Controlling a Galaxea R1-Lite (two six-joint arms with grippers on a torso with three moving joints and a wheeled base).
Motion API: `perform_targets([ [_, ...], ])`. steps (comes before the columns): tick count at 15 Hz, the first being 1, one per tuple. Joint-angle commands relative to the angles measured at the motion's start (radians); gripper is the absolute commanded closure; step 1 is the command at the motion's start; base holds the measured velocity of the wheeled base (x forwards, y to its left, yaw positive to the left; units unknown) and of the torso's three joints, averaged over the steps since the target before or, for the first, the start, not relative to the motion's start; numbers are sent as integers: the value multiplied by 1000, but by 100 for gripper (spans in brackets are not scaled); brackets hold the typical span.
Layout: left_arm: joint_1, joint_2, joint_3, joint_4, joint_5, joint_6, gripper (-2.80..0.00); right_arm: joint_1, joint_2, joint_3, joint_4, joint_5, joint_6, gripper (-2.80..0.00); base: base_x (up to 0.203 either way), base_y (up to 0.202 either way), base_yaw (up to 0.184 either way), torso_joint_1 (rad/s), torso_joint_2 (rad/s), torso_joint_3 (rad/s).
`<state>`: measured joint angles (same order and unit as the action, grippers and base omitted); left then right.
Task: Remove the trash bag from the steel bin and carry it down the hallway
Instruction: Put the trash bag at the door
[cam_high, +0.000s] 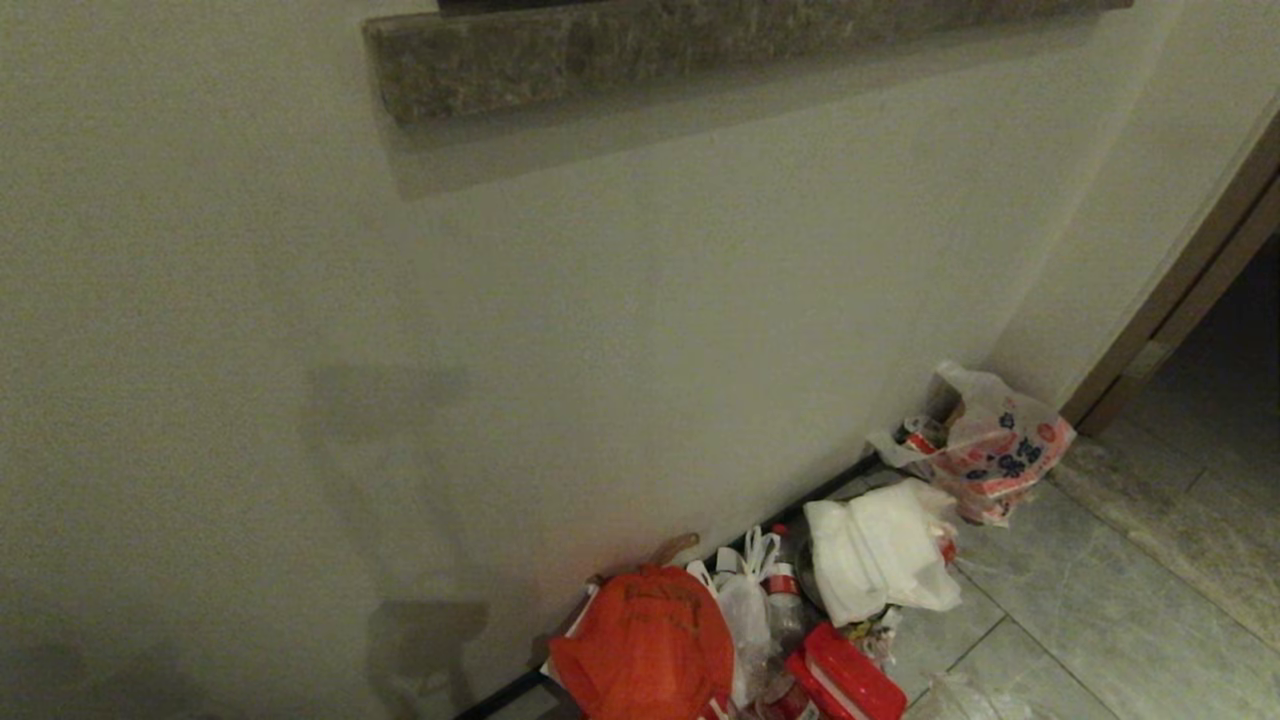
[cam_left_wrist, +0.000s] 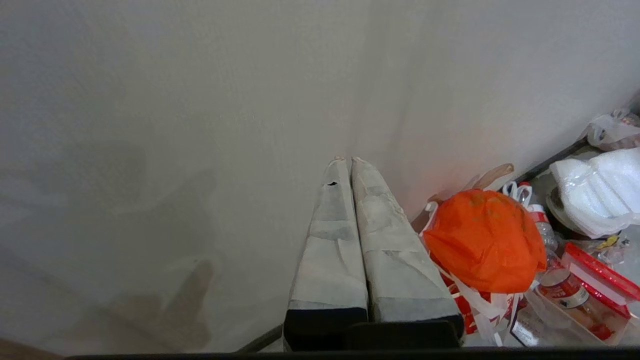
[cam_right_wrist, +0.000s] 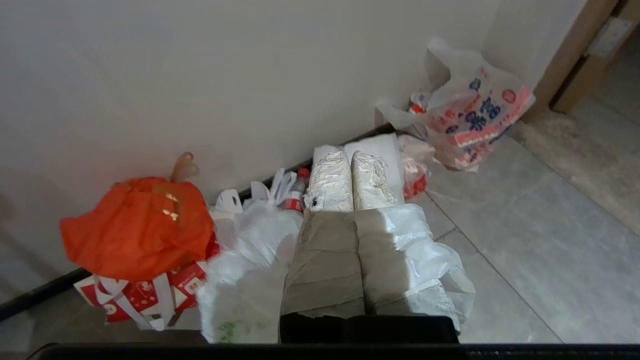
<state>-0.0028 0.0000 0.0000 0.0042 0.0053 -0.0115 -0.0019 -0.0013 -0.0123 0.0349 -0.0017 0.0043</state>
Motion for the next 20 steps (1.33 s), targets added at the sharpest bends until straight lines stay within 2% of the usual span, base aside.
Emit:
perform_targets([
  [1,0,0,2,0,1,-1,0,0,-2,0,0,0,-6,0,0,0,0,5,5,-150],
  [8,0,0,2,0,1,-1,0,0,-2,0,0,0,-6,0,0,0,0,2,2,-180],
  [12,0,0,2,0,1,5,0,1,18,-39,33,5,-4,0,0,0,0,2,0,-30],
  [13,0,0,2,0,1,5,0,1,38,-117,67,12,-3,0,0,0,0,0,0,0],
  [17,0,0,2,0,1,5,0,2,282,-588,321,70,-6,0,0,0,0,0,0,0],
  [20,0,0,2,0,1,5,0,0,652,-925,425,104,-25,0,0,0,0,0,0,0],
])
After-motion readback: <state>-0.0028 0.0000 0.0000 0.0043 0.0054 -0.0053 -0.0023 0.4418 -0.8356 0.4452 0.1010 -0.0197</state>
